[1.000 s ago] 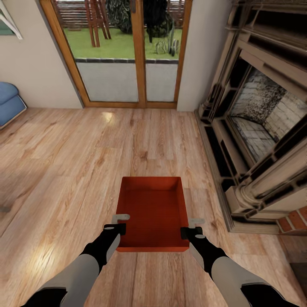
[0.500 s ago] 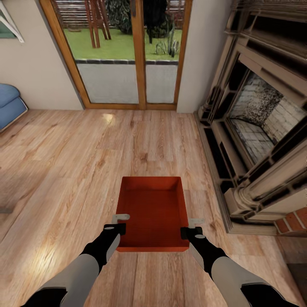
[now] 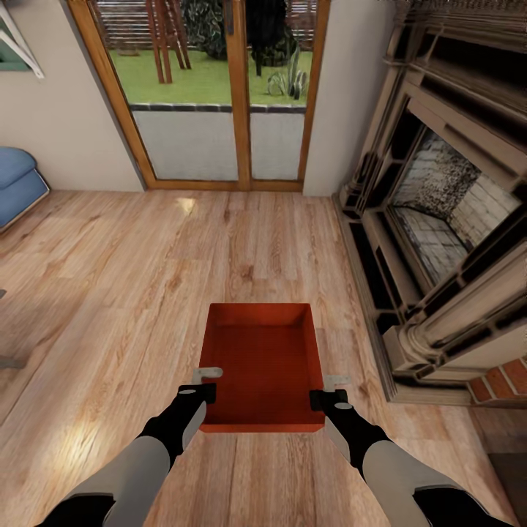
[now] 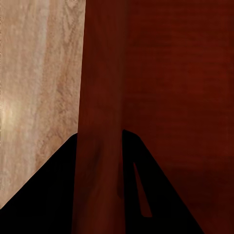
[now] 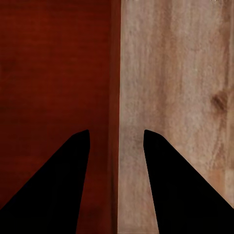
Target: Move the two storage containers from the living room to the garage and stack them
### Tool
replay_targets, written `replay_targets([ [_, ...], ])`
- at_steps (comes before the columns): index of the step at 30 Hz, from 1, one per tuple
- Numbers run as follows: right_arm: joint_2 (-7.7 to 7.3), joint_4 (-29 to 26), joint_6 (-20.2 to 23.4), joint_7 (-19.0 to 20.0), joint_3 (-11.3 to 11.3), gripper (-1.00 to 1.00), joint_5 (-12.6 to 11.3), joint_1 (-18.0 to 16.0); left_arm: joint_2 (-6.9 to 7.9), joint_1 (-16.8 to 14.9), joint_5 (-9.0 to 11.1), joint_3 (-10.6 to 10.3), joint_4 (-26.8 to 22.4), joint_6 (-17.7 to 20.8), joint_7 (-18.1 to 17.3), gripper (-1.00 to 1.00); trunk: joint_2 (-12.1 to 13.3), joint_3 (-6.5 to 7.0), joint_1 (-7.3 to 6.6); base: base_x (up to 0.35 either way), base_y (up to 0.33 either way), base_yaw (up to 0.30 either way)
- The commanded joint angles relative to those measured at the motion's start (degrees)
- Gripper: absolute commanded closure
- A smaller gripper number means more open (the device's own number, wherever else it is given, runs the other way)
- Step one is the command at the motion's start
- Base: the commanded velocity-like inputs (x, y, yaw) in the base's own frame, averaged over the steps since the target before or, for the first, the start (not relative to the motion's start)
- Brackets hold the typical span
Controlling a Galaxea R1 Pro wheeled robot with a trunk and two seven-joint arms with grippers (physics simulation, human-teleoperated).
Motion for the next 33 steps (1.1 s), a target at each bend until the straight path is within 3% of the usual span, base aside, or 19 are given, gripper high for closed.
replay_targets([
  [1,0.08,0.0,0.1,0.0,0.4,1.00,-0.3,0.0,-0.12,0.0,0.4,0.3,-0.1,0.2,-0.2,1.00,0.4,0.15,-0.23,0.000,0.000,0.000],
  [33,0.16,0.0,-0.1,0.0,0.4,1.00,-0.3,0.0,-0.11,0.0,0.4,0.3,-0.1,0.2,-0.2,1.00,13.2,5.90,-7.26,0.000,0.000,0.000],
])
